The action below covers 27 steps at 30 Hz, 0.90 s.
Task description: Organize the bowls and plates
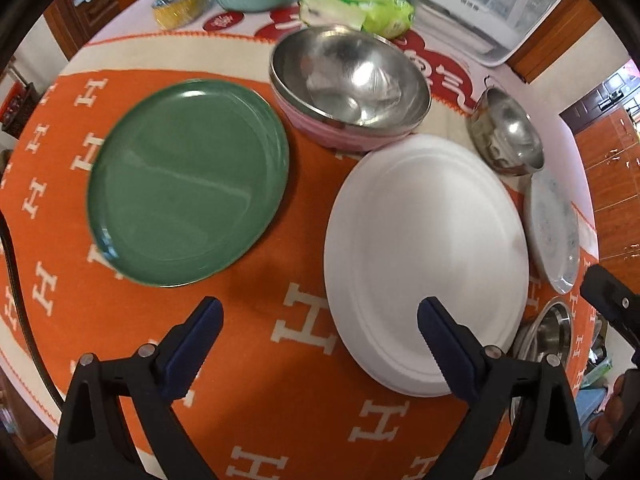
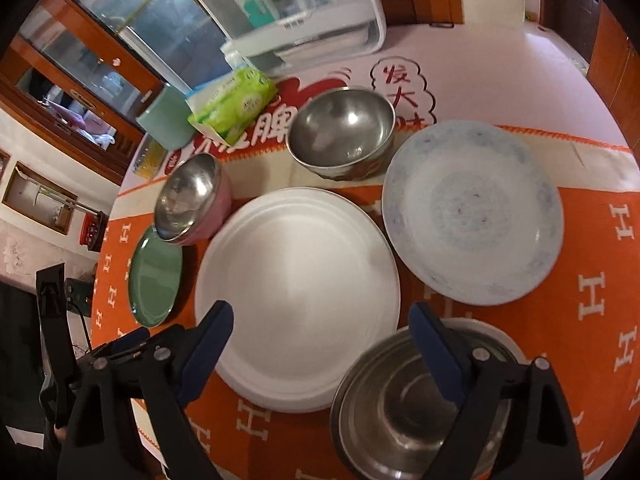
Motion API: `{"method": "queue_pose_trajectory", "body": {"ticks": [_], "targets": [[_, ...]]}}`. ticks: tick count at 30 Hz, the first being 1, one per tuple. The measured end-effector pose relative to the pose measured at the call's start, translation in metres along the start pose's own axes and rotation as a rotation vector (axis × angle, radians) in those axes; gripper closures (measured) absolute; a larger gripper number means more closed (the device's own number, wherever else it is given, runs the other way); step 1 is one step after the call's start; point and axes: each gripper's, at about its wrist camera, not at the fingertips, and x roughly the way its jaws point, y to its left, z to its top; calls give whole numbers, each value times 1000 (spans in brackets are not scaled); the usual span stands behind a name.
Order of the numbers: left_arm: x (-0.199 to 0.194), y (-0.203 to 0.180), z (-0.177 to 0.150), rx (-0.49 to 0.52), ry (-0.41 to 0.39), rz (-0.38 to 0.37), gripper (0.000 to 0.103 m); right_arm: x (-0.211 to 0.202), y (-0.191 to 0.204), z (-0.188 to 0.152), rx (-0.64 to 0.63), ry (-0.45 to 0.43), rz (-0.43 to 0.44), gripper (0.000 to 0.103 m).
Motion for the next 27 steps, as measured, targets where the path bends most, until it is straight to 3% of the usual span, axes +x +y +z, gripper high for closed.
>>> {"method": "queue_pose_trajectory", "body": {"ticks": [3, 5, 8, 16, 27], "targets": [[13, -2, 2, -2, 31, -19, 15, 13, -2, 6, -9, 37, -15, 25], [21, -4, 4, -1, 51, -27, 26, 21, -3, 8, -13, 68, -19, 26], [31, -3, 8, -7, 71, -28, 32, 32, -7, 7, -3, 117, -11, 26], [50, 0, 12, -13, 111, -61, 54, 47, -19, 10, 35, 161, -52, 34], [56, -13, 21, 25, 83, -80, 57, 65, -30, 16, 38, 200, -93, 43]]}}
